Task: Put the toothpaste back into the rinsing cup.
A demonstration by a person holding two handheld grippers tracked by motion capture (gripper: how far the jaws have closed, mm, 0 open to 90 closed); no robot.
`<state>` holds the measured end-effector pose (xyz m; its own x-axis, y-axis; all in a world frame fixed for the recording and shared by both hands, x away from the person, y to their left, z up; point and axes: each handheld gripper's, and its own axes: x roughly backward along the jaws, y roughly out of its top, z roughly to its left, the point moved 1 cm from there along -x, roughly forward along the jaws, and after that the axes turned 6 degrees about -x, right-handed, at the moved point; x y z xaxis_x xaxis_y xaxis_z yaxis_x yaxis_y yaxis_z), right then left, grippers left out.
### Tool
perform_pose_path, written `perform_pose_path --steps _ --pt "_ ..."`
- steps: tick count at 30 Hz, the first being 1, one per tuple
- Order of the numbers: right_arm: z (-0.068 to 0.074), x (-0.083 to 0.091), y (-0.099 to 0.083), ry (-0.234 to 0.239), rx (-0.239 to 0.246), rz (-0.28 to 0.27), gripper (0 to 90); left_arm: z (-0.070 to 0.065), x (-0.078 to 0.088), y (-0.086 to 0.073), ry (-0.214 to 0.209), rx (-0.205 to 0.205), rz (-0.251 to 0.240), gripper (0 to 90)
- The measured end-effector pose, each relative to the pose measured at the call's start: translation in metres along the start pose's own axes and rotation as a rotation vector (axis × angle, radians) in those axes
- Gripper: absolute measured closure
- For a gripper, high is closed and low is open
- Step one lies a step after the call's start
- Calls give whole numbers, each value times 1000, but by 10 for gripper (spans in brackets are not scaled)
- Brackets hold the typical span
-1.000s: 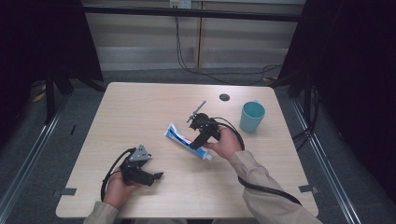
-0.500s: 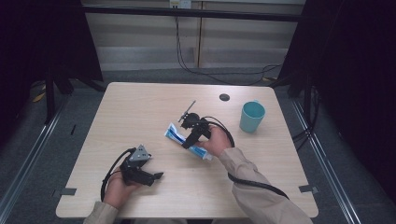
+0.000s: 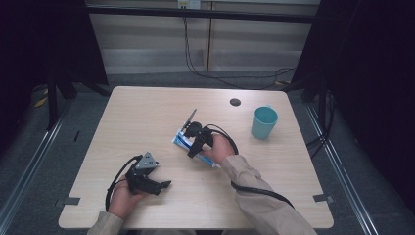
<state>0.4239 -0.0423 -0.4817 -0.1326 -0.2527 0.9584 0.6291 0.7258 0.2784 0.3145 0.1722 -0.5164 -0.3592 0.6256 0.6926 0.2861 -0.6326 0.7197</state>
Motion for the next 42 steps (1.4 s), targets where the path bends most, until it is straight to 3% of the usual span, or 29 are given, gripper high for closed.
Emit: perform_pose_path --steps 6,9,13,20,42 --pt "-2 -1 -4 -11 -7 -1 564 0 0 0 0 0 -1 122" --pt "-2 1 -3 -15 -9 30 691 -1 -1 0 2 10 -10 122" --pt "3 3 -3 -45 18 34 724 -1 -1 0 3 10 -9 122" --pt "-2 9 -13 -44 4 -31 734 0 0 0 1 1 0 122" --pt "-26 72 -50 -24 -87 -301 732 0 0 0 3 3 3 124"
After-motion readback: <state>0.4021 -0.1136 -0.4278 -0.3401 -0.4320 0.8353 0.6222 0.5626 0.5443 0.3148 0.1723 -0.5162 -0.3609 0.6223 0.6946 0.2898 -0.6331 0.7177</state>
